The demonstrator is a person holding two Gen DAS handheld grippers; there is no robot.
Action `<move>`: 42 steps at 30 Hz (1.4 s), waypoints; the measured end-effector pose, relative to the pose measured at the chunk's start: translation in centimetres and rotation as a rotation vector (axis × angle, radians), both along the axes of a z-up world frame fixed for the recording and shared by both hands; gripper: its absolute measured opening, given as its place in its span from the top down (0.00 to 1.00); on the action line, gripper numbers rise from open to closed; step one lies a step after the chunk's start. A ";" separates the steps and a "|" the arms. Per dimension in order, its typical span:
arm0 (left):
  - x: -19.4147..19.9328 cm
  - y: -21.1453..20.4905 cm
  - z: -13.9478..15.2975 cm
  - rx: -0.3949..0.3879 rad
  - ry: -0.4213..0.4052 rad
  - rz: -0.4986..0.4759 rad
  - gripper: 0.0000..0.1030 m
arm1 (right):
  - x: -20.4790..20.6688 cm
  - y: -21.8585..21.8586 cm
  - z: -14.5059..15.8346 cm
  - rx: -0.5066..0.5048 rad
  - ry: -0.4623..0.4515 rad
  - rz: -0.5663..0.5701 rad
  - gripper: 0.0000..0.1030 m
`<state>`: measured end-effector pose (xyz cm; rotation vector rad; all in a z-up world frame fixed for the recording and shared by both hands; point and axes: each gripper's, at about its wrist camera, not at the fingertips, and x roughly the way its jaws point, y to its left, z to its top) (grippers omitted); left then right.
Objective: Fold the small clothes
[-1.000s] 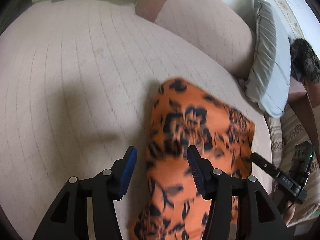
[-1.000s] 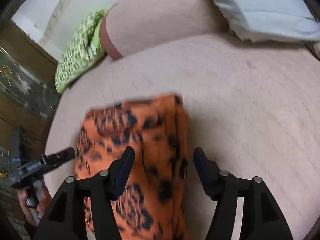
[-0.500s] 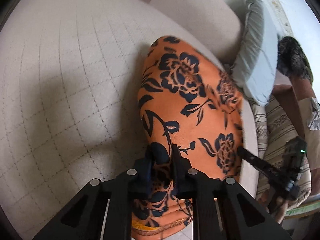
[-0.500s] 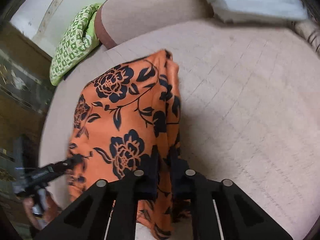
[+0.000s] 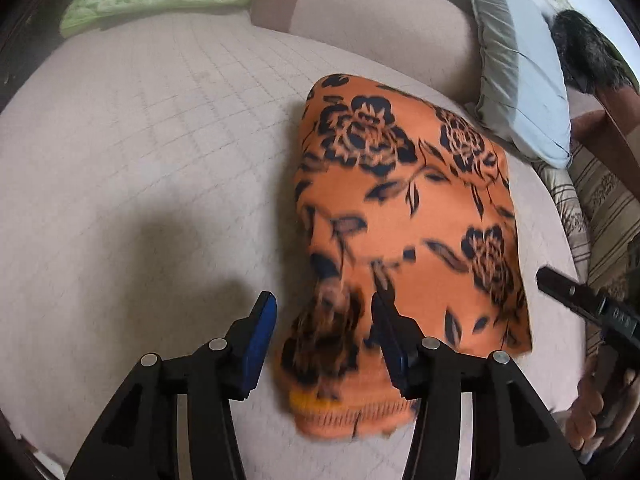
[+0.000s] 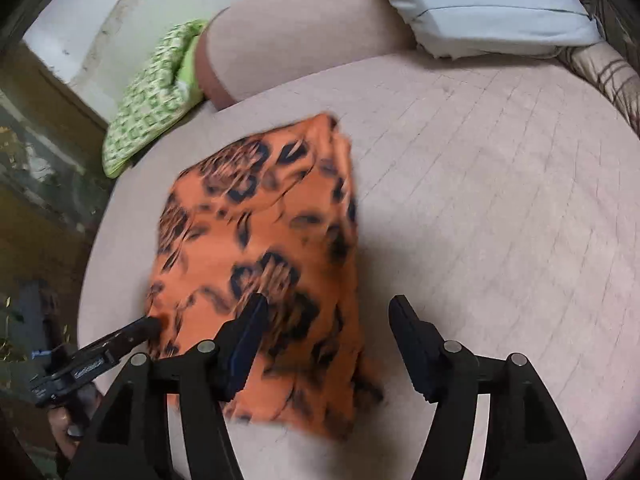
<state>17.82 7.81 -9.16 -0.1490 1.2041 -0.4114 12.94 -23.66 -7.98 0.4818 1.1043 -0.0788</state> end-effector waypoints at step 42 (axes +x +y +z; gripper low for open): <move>-6.9 -4.2 0.9 0.255 -0.163 -0.013 0.73 | -2.5 2.4 -2.8 -0.168 0.113 -0.005 0.61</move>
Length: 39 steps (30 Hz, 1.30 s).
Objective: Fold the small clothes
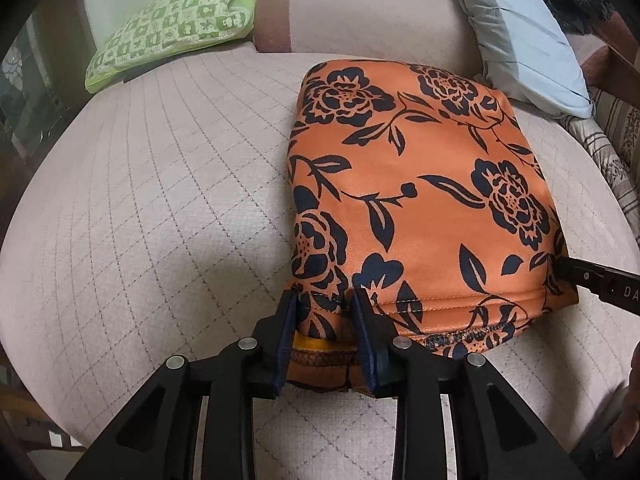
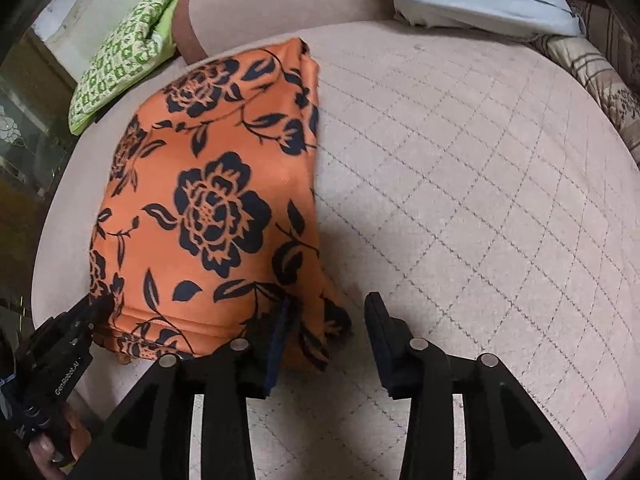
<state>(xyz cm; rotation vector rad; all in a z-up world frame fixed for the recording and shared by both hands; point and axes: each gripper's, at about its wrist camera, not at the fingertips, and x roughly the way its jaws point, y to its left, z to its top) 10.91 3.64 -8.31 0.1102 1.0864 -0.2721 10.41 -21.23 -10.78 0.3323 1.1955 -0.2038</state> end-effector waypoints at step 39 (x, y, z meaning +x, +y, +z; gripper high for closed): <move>2.0 2.4 6.0 -0.134 -0.058 0.033 0.46 | 2.2 2.2 4.2 -0.093 -0.111 0.028 0.49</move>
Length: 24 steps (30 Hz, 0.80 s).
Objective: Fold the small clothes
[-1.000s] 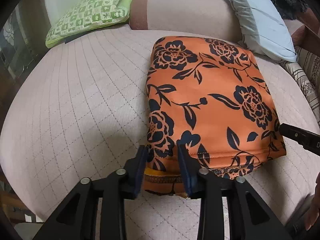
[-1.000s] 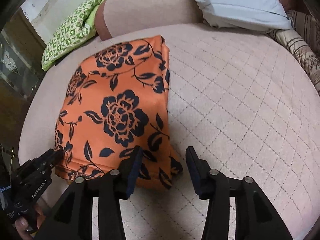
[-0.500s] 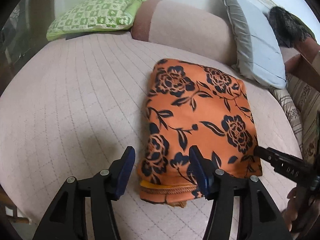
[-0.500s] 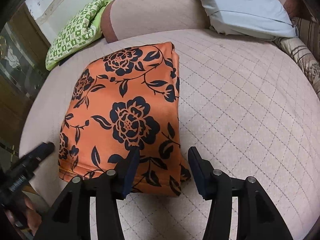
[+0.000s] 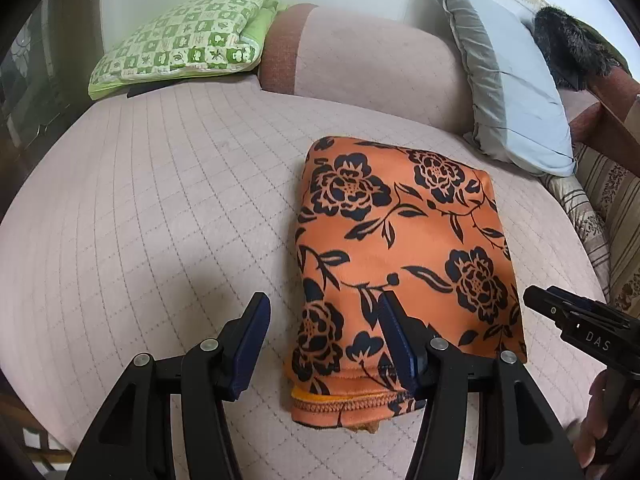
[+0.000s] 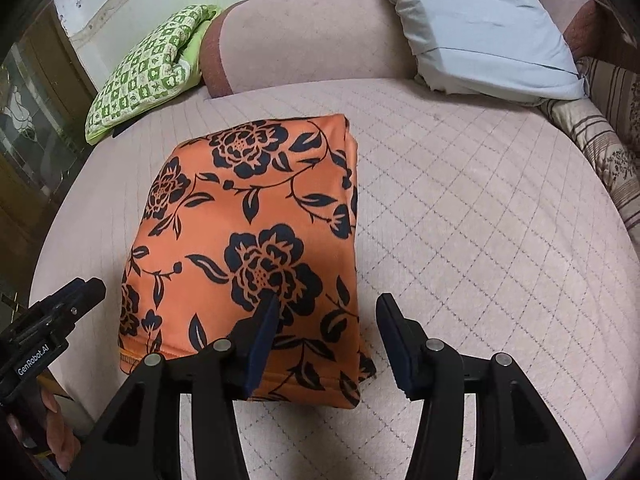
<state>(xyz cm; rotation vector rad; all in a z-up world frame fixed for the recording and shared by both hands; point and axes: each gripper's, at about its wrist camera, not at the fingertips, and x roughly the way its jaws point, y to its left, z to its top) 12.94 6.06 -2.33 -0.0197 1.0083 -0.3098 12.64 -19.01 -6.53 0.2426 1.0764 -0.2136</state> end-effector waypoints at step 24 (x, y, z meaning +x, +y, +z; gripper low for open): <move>20.7 0.4 -8.2 -0.419 0.306 0.029 0.45 | 14.2 -7.9 -4.9 0.397 -0.059 0.077 0.65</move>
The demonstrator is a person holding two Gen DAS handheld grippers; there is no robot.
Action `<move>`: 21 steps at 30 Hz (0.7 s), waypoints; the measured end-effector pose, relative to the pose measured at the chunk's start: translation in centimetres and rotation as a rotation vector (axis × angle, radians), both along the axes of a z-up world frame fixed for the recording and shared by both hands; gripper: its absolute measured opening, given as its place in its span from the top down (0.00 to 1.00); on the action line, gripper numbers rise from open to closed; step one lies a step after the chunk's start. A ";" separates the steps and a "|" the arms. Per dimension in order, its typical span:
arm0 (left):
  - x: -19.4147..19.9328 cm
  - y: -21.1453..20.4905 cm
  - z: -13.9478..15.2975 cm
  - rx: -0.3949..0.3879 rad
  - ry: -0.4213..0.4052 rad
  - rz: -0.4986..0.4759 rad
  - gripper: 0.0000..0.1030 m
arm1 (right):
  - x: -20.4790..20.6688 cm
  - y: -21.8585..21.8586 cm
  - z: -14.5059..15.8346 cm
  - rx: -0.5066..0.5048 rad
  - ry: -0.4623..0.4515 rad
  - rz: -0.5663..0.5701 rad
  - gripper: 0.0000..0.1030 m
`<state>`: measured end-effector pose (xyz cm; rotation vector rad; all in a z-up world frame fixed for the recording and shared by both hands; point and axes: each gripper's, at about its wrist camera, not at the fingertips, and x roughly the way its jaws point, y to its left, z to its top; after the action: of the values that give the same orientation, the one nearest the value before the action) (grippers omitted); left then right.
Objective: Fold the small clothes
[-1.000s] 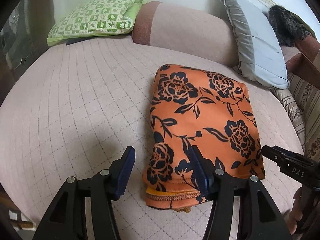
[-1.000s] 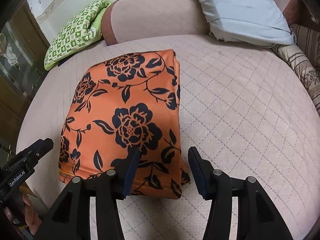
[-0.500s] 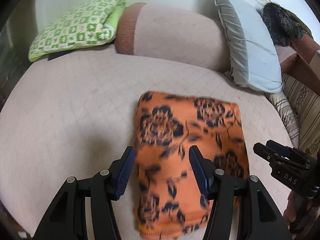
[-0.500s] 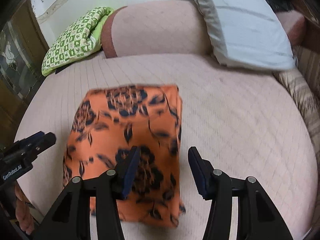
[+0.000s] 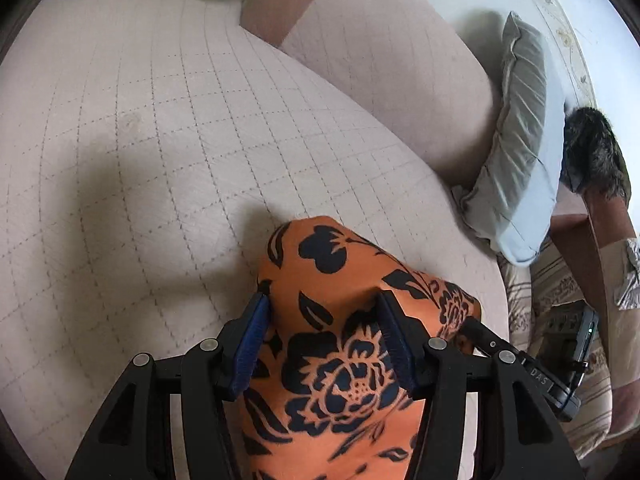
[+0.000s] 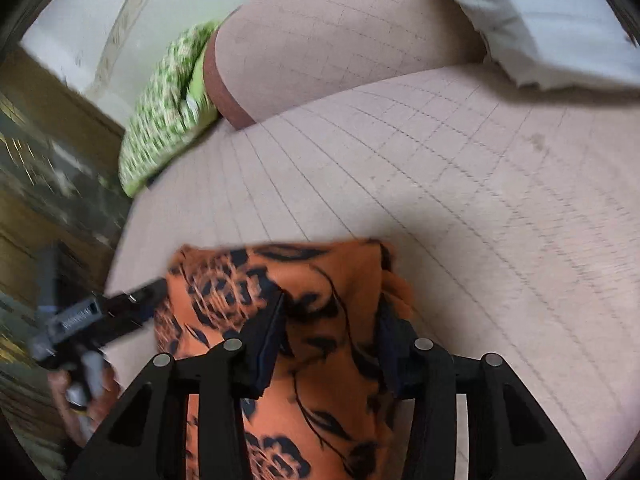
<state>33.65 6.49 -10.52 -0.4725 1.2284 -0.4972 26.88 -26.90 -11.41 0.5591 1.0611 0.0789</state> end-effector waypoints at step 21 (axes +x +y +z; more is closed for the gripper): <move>-2.6 0.2 2.1 0.124 -0.070 0.028 0.44 | -1.7 -0.7 1.8 -0.079 0.031 -0.035 0.33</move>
<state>31.02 6.73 -8.37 -0.3637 1.1763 -0.4077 25.17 -27.62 -9.62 0.5090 1.0791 -0.0026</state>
